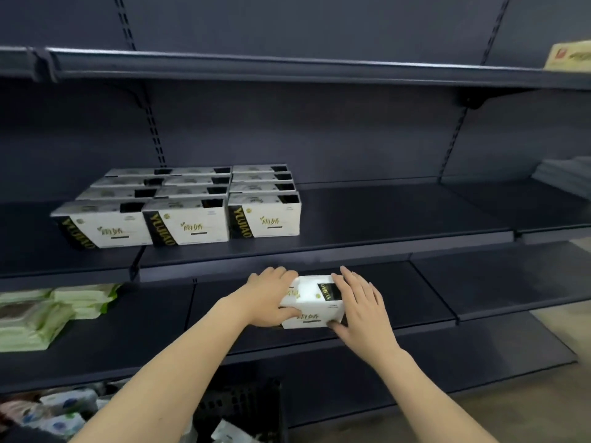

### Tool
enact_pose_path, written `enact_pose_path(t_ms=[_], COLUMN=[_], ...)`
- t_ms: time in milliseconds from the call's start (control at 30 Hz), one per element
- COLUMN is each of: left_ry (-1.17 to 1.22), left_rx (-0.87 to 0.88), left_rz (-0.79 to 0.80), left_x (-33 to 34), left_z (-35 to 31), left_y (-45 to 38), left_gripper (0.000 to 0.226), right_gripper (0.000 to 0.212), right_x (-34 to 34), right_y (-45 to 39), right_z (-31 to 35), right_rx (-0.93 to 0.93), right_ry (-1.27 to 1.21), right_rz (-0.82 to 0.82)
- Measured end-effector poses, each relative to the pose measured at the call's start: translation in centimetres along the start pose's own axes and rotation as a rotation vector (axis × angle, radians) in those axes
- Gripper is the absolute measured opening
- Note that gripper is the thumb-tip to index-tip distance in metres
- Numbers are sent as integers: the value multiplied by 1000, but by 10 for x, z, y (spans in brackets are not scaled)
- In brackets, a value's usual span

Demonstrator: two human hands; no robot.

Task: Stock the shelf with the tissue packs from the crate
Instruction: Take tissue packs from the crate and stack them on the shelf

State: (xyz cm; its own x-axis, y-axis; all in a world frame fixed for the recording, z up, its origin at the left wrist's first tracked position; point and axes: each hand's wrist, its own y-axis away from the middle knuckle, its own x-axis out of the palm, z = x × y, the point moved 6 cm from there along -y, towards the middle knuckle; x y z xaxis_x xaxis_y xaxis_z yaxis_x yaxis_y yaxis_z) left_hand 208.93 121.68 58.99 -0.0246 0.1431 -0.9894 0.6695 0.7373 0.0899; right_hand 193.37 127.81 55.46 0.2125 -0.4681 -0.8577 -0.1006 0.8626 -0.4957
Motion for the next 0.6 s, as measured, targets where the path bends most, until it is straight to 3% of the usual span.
enact_pose_path(t_ms=[200, 600], left_ry=[-27, -20], left_rx=[57, -6], left_rz=[-98, -168], left_x=[-48, -76], left_z=[-31, -46], left_y=[-52, -139], left_gripper=[67, 69], right_gripper=[88, 65], right_x=[-34, -44], right_y=[-30, -101], right_z=[-46, -123], right_rx=[-95, -85], right_ry=[-35, -53], right_rz=[-121, -162])
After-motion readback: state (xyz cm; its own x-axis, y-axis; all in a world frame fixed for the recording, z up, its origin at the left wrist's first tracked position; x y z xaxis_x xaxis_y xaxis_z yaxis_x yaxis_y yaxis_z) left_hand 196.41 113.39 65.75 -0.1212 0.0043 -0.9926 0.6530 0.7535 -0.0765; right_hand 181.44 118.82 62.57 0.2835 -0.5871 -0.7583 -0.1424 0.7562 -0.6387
